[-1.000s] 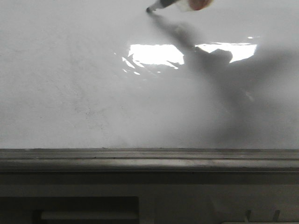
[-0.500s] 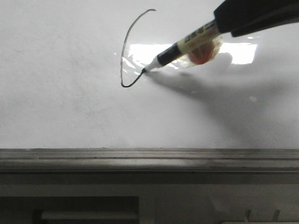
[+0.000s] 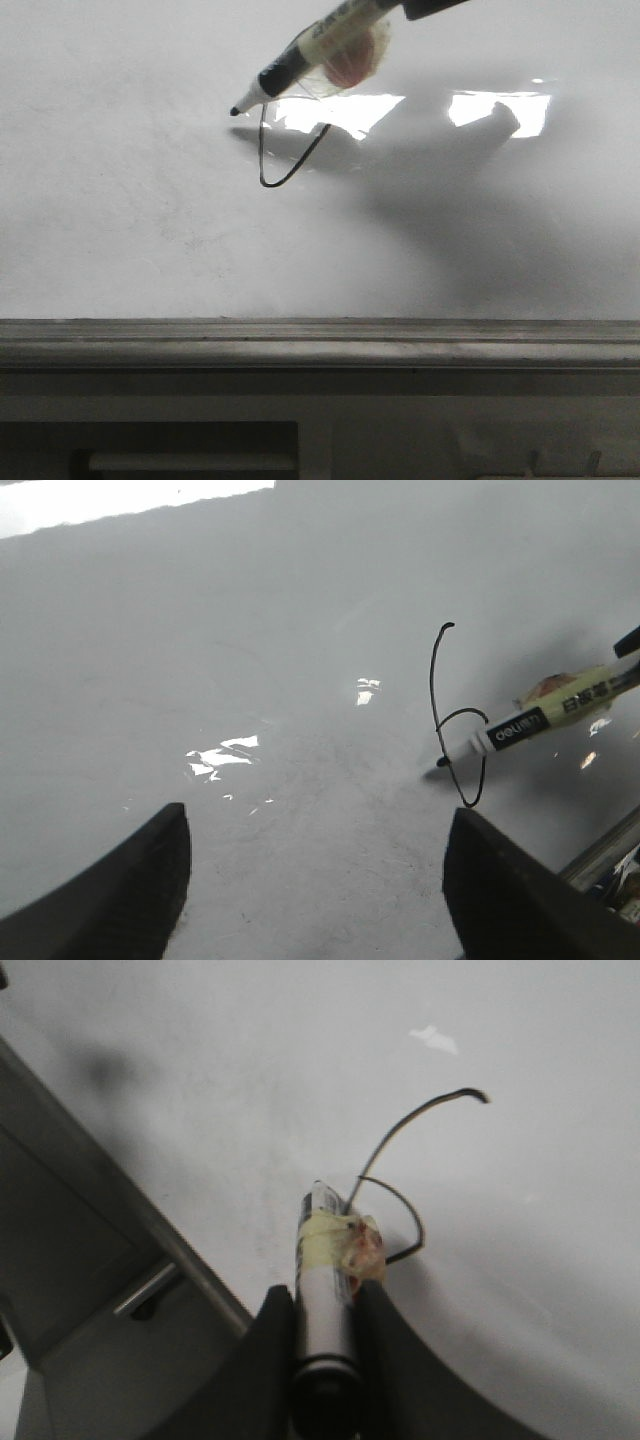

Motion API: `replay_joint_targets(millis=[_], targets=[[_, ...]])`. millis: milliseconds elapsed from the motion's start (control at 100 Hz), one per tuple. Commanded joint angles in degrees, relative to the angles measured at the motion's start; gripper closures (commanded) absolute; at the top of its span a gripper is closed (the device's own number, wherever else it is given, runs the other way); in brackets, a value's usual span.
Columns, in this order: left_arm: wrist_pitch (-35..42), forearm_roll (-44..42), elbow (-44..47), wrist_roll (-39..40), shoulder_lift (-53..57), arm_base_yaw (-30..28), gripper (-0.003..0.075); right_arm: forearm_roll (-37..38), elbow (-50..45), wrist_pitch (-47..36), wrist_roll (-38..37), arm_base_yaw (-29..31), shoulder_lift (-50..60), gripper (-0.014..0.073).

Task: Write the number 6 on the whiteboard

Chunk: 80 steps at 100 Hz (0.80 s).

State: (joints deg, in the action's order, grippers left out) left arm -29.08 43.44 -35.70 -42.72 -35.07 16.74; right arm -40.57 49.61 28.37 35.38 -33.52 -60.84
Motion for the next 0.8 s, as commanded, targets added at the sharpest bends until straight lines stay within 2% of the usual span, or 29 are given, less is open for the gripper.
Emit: replay_joint_targets(millis=[0, 120, 300, 420, 790], targets=[[2.67, 2.04, -1.54, -0.24, -0.01, -0.04, 0.0239, -0.04, 4.07, 2.92, 0.92, -0.41, 2.36, 0.0638], [2.11, 2.42, -1.54, -1.36, -0.01, 0.21, 0.0239, 1.02, 6.97, 9.31, 0.92, -0.04, 3.37, 0.0638], [-3.02, 13.10, -1.54, -14.98, -0.41, 1.93, 0.0239, 1.11, 12.28, 16.05, -0.72, -0.04, 0.80, 0.0638], [-3.26, 17.35, -1.65, -20.02, -1.30, 4.14, 0.0239, 1.11, 15.84, 20.53, -1.03, -0.04, -2.29, 0.0638], [-2.27, 19.87, -2.44, -21.30, -8.33, 12.76, 0.0239, 1.89, 24.73, 28.42, -1.03, -2.28, -10.74, 0.0638]])
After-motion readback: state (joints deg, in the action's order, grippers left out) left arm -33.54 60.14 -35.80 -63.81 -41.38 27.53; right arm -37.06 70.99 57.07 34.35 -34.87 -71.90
